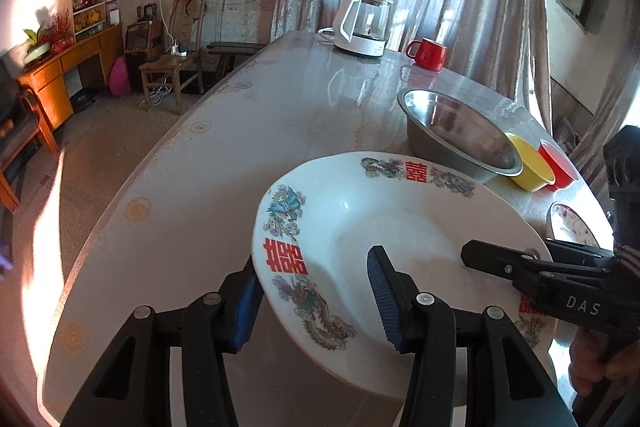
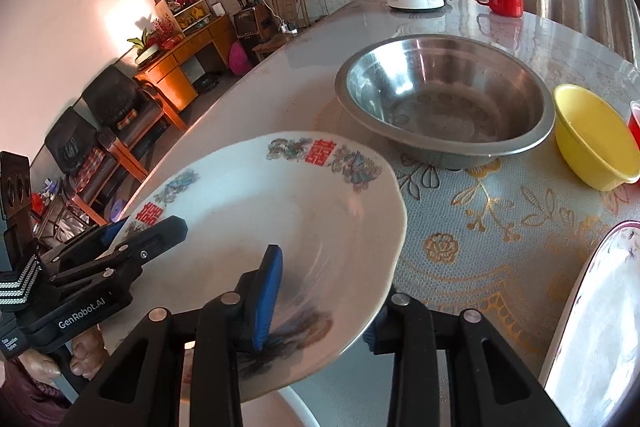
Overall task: Organize plates and bowls
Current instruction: 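Lift the double-happiness plate with the right tool toward the floral plate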
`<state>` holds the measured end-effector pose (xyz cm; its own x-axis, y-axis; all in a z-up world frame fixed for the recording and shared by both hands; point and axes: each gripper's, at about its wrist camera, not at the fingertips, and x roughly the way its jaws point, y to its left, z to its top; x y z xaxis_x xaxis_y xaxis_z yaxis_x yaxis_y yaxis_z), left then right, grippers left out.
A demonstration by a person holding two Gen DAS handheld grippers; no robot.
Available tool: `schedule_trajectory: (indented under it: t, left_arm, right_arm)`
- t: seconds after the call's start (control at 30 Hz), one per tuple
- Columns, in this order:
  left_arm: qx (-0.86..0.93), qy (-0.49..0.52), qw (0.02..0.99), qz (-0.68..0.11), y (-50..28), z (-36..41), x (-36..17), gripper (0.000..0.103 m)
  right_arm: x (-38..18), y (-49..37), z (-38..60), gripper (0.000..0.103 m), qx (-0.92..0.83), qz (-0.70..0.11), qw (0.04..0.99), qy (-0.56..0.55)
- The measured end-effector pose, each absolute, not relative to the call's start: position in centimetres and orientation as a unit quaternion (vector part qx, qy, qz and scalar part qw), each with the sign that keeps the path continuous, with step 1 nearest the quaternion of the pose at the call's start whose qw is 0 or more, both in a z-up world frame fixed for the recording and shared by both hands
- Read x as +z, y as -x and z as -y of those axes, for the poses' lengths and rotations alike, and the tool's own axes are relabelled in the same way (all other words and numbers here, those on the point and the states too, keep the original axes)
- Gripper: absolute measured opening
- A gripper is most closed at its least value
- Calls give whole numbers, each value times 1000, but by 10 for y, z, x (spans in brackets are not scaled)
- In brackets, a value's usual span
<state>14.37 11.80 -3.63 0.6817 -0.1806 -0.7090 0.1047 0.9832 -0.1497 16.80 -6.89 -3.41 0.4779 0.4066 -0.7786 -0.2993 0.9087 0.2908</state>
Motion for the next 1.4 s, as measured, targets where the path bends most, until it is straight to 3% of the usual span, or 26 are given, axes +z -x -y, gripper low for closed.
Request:
schedule_trajectory:
  t: [0.9, 1.4]
  left_arm:
    - [-100, 50, 934, -340, -87, -108, -8, 51]
    - [-160, 11, 932, -325, -68, -33, 15, 51]
  right_arm:
    - [-21, -127, 90, 33, 215, -438, 869, -83]
    - [1, -81, 154, 33, 157, -401, 896, -110]
